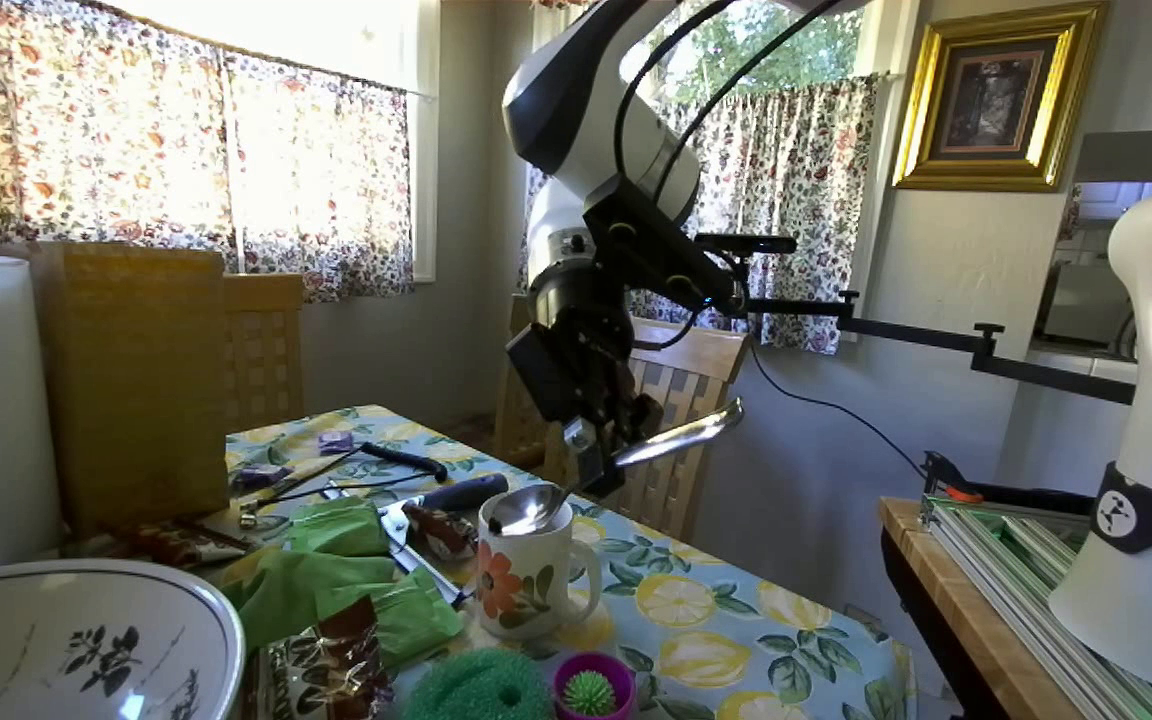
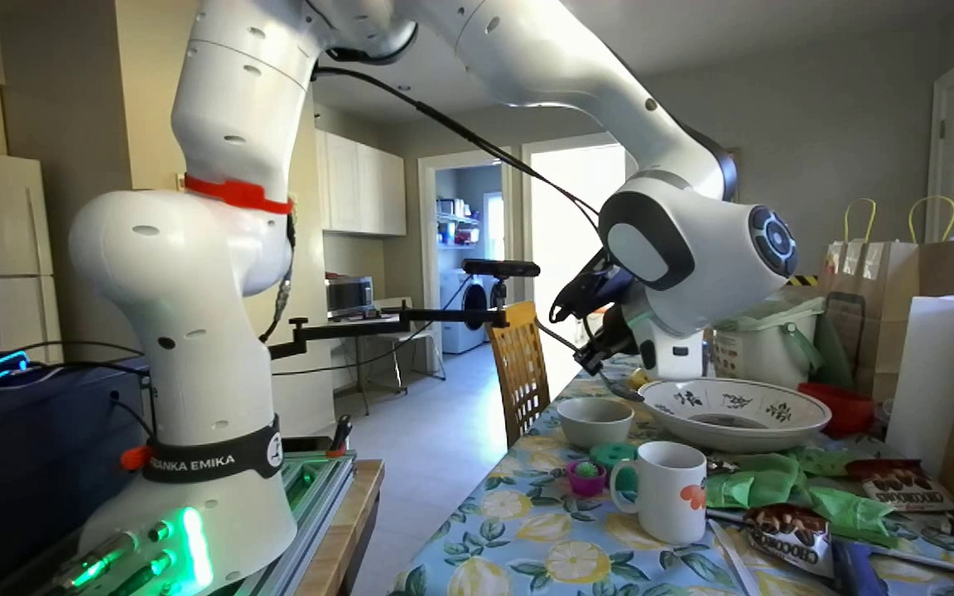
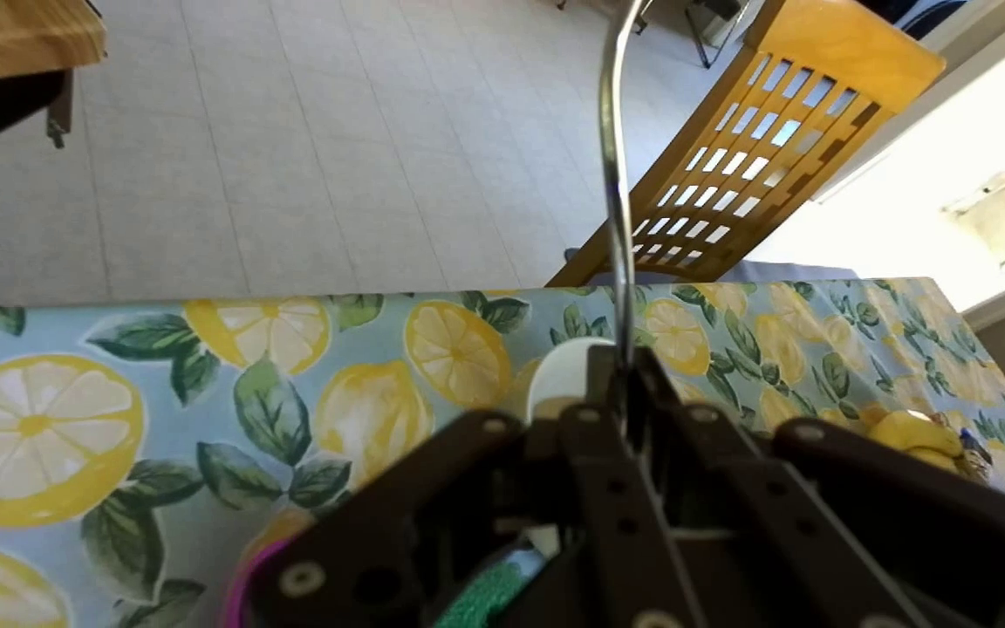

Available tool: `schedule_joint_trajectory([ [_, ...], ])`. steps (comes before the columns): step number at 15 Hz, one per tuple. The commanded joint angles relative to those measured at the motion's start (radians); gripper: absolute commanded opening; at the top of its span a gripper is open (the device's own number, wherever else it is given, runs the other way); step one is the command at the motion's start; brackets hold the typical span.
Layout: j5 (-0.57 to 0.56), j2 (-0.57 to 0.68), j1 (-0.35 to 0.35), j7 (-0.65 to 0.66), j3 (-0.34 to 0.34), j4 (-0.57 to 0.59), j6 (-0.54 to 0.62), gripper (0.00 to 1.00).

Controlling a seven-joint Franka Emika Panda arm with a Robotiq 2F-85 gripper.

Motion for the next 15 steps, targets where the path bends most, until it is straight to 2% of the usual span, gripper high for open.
schedule_joint_trajectory([
  [1, -0.012, -0.014, -0.031, -0.045, -0.016, -0.048, -0.028, 0.02],
  [7, -0.03, -0.024, -0.055, -0.08, -0.041, -0.144, -0.043, 0.02],
  [15, -0.013, -0.024, -0.059, -0.203, -0.048, -0.279, 0.014, 0.02],
])
